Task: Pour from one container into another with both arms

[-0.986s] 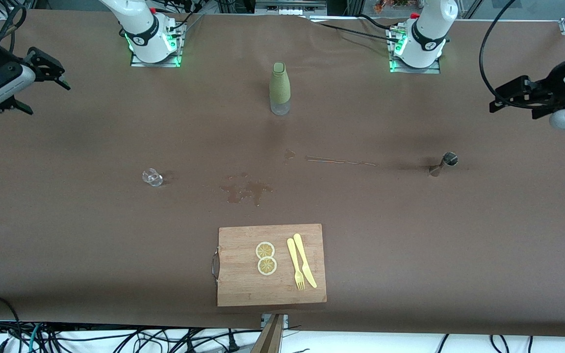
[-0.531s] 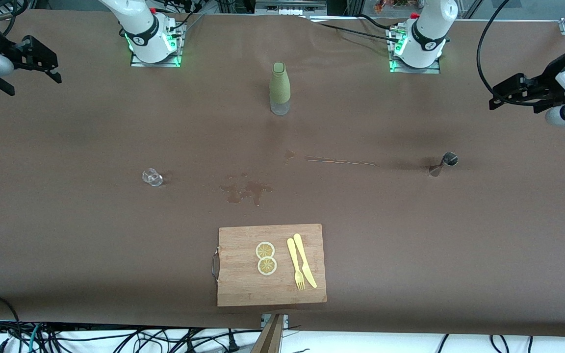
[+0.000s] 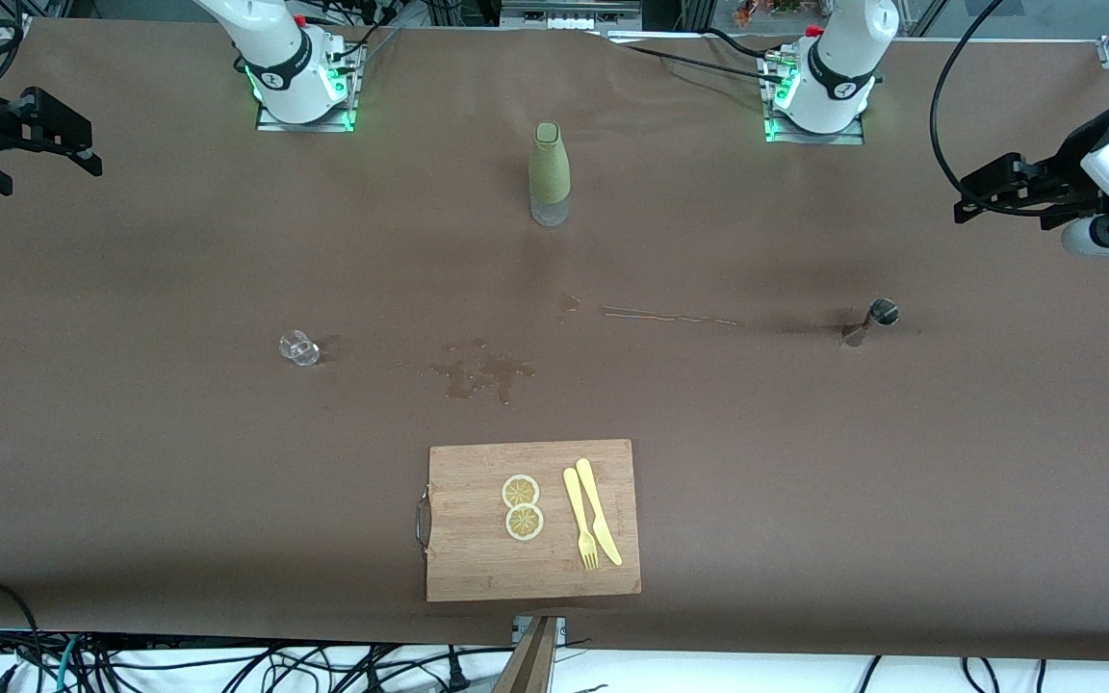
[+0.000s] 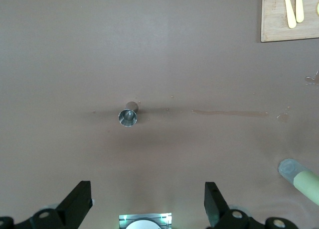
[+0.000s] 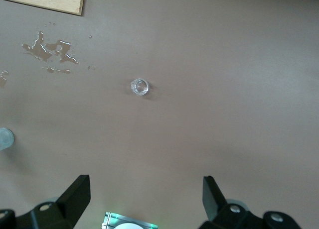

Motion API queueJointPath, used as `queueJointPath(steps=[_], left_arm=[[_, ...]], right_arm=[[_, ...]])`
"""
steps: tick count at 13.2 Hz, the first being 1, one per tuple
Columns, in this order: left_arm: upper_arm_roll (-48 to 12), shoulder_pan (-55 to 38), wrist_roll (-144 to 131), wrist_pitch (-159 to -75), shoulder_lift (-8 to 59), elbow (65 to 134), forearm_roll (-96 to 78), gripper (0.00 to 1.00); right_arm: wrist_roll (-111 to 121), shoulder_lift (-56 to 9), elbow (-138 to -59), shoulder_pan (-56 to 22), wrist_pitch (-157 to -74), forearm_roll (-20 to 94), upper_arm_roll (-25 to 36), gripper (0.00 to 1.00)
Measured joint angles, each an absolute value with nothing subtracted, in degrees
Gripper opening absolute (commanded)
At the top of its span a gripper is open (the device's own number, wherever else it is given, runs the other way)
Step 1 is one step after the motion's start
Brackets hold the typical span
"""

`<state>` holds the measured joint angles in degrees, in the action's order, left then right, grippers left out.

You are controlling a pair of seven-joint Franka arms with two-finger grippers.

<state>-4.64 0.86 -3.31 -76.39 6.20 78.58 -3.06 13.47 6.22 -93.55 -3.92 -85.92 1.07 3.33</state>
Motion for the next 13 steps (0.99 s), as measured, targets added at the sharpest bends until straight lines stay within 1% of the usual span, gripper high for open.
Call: queueJointPath(steps=[13], left_arm=[[-4.7,1.1,-3.3,-77.0,7.1,78.5,-3.1,1.00]], right_arm=[[12.0,6.6,-93.5,-3.9,-84.1,1.4,5.2,1.00]])
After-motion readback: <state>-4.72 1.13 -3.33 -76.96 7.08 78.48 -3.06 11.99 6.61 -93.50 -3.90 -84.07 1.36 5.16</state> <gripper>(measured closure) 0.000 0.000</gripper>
